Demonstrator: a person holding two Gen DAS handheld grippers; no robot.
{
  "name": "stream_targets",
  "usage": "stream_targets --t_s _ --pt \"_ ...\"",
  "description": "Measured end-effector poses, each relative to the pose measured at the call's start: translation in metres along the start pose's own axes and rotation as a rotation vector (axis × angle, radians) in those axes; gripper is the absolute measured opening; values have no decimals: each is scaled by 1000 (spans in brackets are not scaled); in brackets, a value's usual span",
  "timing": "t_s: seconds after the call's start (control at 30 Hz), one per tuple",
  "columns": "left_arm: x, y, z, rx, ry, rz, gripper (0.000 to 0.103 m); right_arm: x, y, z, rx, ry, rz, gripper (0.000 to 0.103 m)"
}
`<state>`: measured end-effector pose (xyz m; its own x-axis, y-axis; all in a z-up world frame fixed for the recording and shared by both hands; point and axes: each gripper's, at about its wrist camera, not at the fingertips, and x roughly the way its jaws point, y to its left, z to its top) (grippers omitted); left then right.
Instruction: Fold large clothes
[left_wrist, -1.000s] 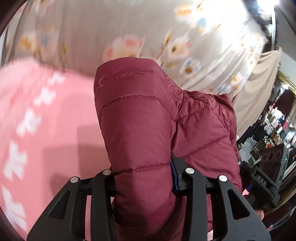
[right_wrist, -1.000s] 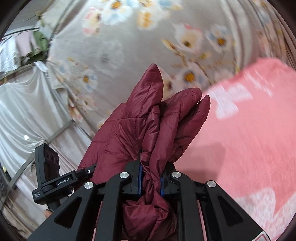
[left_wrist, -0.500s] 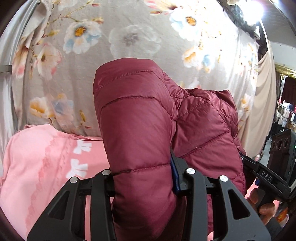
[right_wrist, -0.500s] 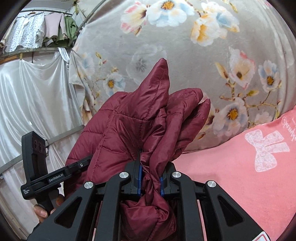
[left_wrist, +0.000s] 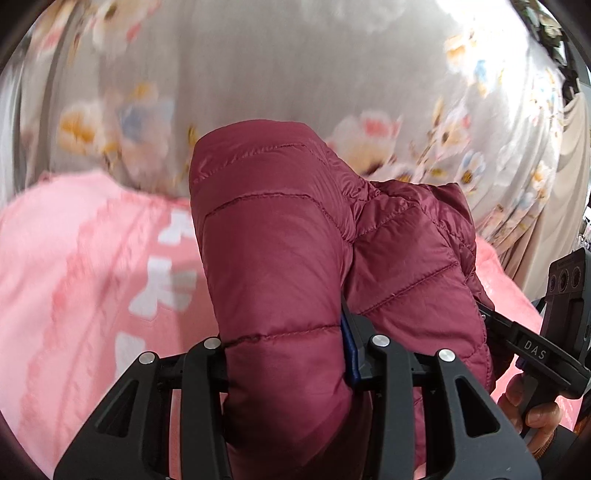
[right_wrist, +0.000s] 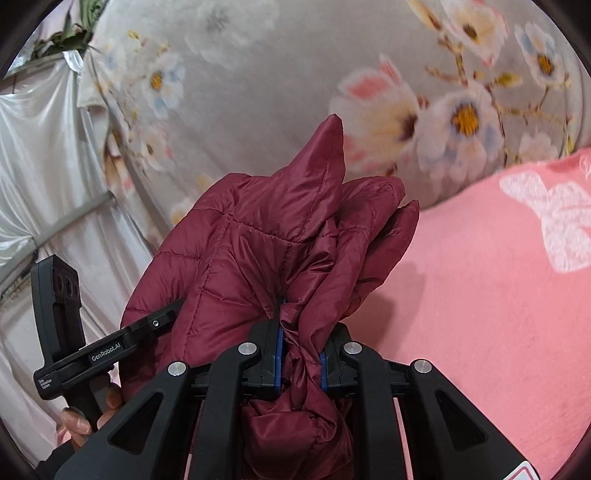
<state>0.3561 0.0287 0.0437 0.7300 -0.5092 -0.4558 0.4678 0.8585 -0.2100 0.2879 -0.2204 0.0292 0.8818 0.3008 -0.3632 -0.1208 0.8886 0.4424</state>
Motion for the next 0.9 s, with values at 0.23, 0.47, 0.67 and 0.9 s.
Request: stream_targets --t_s 0.23,0.47,0.67,0.9 --pt "57 35 -44 -40 128 28 41 49 -25 -43 34 112 -58 15" --pt "64 45 -60 -66 129 53 58 70 -38 -58 64 203 -125 24" --pt "61 50 -61 -124 195 236 97 61 -47 -61 107 229 -247 61" --pt "-2 43 -62 -176 240 464 92 -21 -29 -67 49 105 -331 22"
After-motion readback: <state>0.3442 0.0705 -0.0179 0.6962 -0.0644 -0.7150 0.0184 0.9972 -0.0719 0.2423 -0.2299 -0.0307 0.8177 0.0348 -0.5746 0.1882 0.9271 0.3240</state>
